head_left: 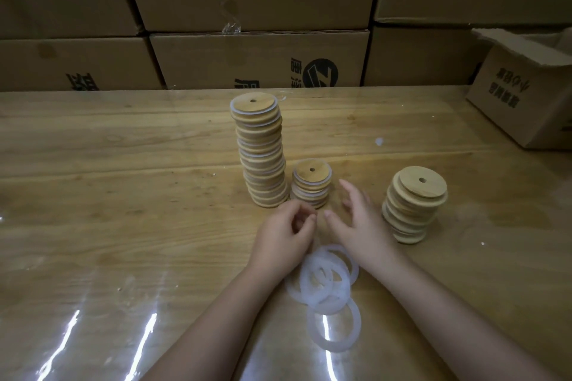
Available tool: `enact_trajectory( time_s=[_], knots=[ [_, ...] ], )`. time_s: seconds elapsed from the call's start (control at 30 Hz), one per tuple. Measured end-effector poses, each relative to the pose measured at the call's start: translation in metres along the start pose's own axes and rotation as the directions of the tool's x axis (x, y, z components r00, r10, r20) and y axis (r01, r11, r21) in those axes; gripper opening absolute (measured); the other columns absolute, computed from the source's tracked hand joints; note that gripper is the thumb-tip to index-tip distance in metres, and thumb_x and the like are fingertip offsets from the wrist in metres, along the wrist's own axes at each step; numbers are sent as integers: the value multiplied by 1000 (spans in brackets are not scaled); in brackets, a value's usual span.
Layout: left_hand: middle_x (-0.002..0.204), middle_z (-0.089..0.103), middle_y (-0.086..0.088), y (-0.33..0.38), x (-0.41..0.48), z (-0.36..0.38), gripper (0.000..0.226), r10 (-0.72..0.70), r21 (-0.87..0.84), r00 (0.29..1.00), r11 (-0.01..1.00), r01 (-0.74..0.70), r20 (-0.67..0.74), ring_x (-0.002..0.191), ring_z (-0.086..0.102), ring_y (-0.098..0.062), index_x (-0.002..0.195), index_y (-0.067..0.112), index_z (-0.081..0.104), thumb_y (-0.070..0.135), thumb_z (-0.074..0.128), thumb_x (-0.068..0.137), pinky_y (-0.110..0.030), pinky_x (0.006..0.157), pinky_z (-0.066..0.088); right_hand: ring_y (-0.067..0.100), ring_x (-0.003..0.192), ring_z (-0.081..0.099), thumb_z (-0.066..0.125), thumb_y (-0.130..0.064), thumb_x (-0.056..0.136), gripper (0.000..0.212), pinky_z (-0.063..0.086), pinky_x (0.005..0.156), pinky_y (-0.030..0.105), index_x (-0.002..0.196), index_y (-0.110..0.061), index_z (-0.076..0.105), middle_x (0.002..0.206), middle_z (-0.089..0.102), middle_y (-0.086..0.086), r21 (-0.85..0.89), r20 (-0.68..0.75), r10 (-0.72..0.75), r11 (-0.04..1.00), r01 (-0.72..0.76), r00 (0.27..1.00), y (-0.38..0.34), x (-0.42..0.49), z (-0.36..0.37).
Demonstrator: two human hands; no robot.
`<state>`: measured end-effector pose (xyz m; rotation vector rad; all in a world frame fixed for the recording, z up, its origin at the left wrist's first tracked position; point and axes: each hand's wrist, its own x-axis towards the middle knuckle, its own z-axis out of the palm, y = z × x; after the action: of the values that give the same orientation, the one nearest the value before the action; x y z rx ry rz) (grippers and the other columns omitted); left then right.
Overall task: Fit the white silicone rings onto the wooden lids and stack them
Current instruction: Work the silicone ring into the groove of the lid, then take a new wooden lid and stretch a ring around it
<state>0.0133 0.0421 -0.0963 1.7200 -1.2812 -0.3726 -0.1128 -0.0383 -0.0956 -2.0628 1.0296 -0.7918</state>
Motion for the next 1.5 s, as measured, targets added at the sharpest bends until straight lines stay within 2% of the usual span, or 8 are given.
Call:
enact_trajectory(
  time_s=[0.1,0.2,0.47,0.83,1.07,1.2,1.3,1.5],
  knots=[
    [62,56,6,1,0,-2,17,-28,-80,999,996,30,26,58,53,-16,76,23,58,10,59,87,-36,64,46,18,140,20,67,-33,80,81,17,109,25,146,-22,22,153,16,3,-75,-4,-68,995,68,998,-7,26,6],
    [61,56,1,4,0,-4,17,-65,-158,998,985,68,21,54,51,-16,77,20,59,8,58,88,-33,60,45,18,142,16,68,-39,79,84,20,110,31,146,-28,20,156,9,-2,-93,39,-27,995,31,999,-4,46,11],
    [67,61,-19,8,1,-8,9,-86,-216,996,972,90,27,55,52,-15,82,10,62,6,58,88,-33,58,47,10,122,45,65,-34,83,55,37,94,23,133,-28,43,136,44,-7,-68,-33,-119,991,117,992,5,42,20],
    [68,62,-17,4,3,-6,10,-101,-233,995,967,101,12,55,52,-14,88,10,64,4,55,89,-35,57,46,6,113,48,69,-37,79,52,39,91,21,125,-25,48,125,51,-7,-3,-94,-90,996,90,991,6,39,21],
    [68,61,-18,2,4,-4,12,-100,-253,995,962,100,12,55,51,-14,88,12,63,4,54,90,-33,55,45,13,111,54,69,-37,79,41,48,88,33,111,-19,51,125,52,-3,-63,-135,-95,994,88,986,1,39,20],
    [61,59,-1,2,3,-5,11,-98,-257,995,961,100,19,54,52,-10,88,10,62,3,54,90,-26,54,45,12,118,49,72,-40,75,42,37,80,22,100,-18,46,131,51,-2,-80,-113,-90,994,81,990,-5,45,21],
    [64,60,-8,3,2,-6,11,-100,-266,995,959,102,22,55,53,-11,88,10,63,3,54,89,-28,56,46,13,117,50,73,-36,75,40,34,77,20,92,-22,40,130,52,-2,-93,-107,-108,991,98,988,-6,46,22],
    [62,59,-1,3,3,-5,12,-104,-262,994,959,106,21,56,52,-13,87,11,62,4,54,90,-30,55,45,10,110,50,71,-36,78,47,35,78,18,114,-17,47,122,51,-2,-103,-81,-83,992,75,993,-12,38,14]
  ],
)
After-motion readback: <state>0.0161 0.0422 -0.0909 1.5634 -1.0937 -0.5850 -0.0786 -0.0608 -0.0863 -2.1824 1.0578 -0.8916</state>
